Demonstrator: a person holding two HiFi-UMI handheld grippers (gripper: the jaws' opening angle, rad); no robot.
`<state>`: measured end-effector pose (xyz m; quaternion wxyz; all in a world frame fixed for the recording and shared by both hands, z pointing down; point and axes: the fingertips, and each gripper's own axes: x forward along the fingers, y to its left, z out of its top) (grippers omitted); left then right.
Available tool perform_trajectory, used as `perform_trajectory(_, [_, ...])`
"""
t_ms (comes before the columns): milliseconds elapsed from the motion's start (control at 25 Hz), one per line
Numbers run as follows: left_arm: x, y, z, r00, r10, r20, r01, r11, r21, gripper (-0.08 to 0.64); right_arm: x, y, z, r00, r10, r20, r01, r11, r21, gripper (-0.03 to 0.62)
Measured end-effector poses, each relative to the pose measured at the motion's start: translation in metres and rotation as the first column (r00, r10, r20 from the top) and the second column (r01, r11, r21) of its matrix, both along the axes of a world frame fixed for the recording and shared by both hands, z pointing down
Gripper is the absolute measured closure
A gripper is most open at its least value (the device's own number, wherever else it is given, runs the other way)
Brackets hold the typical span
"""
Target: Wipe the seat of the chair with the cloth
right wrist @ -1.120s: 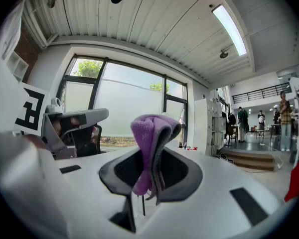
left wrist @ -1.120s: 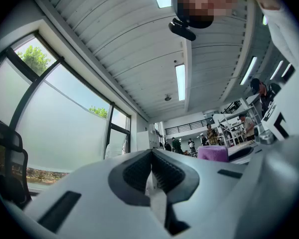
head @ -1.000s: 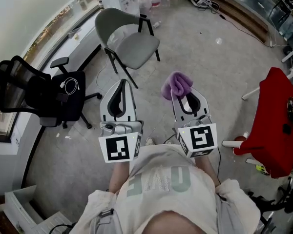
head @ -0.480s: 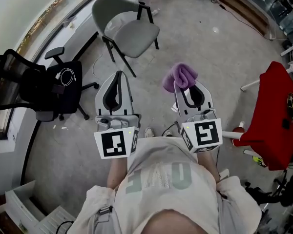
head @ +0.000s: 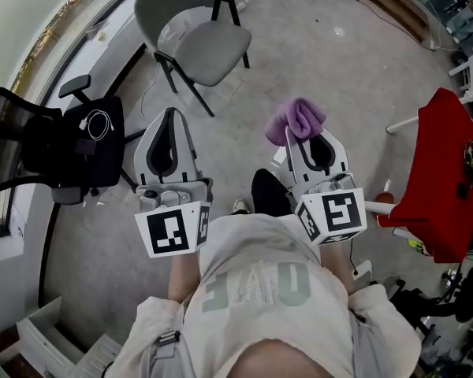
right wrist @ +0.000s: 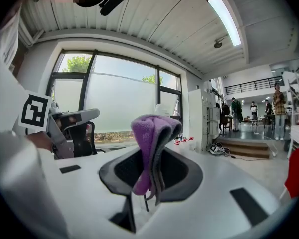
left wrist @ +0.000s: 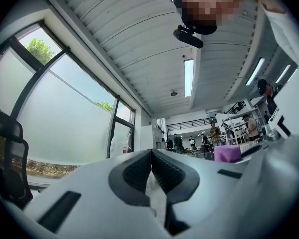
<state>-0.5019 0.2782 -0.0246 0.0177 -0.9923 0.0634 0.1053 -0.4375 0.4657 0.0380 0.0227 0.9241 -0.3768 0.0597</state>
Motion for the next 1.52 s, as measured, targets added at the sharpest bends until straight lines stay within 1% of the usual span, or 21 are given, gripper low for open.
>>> perform_trajectory(160, [0.025,-0.007,0.002,1.0,-0.006,-0.019,0.006,1.0,0.01,0.546,0.033,-0.002,0.007,1.0,0.014,-0.002,-0.014,1.0,0.021,0.503])
perform_trajectory(280, [0.054,-0.013,0.012,0.999,-0.012,-0.032,0.012,1.0,0.0,0.546,0.066,-0.01,0.016,1.0,0.002,-0.009,-0.002,0.999,0.034,0.503])
perform_trajectory(400, [0.1,-0.015,0.021,1.0,-0.012,-0.026,0.012,1.0,0.019,0.546,0.115,-0.017,0.024,1.0,-0.008,-0.009,0.008,0.999,0.05,0.503])
perform_trajectory(480, [0.134,-0.017,0.024,1.0,-0.015,-0.018,0.015,0.999,0.033,0.546,0.152,-0.024,0.033,1.0,-0.02,0.018,0.019,0.998,0.057,0.503])
perform_trajectory(560, [0.17,-0.019,0.023,1.0,-0.028,-0.002,0.028,0.999,0.039,0.546,0.19,-0.029,0.037,0.998,-0.044,0.042,0.042,0.998,0.046,0.503])
perform_trajectory(720, [0.241,-0.03,0.017,0.995,-0.096,0.017,0.096,0.995,0.029,0.546,0.277,-0.038,0.033,0.994,-0.094,0.064,0.092,0.995,0.024,0.503])
perform_trajectory(880, [0.311,-0.053,0.017,0.984,-0.171,0.045,0.171,0.985,0.016,0.546,0.361,-0.054,0.029,0.985,-0.145,0.094,0.144,0.989,0.018,0.503])
perform_trajectory(1000, [0.355,-0.074,0.014,0.967,-0.246,0.061,0.245,0.969,0.016,0.546,0.413,-0.068,0.021,0.974,-0.201,0.103,0.201,0.979,0.003,0.503])
perform_trajectory(1120, [0.393,-0.091,0.009,0.946,-0.316,0.069,0.317,0.948,-0.008,0.546,0.462,-0.078,0.016,0.965,-0.237,0.109,0.238,0.971,0.0,0.503])
perform_trajectory(1200, [0.41,-0.094,0.004,0.938,-0.338,0.071,0.34,0.94,-0.011,0.546,0.484,-0.083,0.016,0.96,-0.254,0.116,0.256,0.967,-0.004,0.503])
perform_trajectory(1280, [0.423,-0.093,0.0,0.936,-0.345,0.077,0.345,0.938,0.006,0.546,0.498,-0.09,0.017,0.955,-0.271,0.122,0.273,0.962,0.003,0.503])
perform_trajectory(1360, [0.431,-0.095,-0.001,0.933,-0.348,0.086,0.348,0.937,0.02,0.546,0.504,-0.097,0.018,0.949,-0.289,0.127,0.289,0.957,0.018,0.503])
perform_trajectory(1520, [0.447,-0.102,-0.002,0.931,-0.354,0.084,0.354,0.935,0.022,0.546,0.513,-0.109,0.022,0.94,-0.312,0.139,0.31,0.95,0.04,0.503])
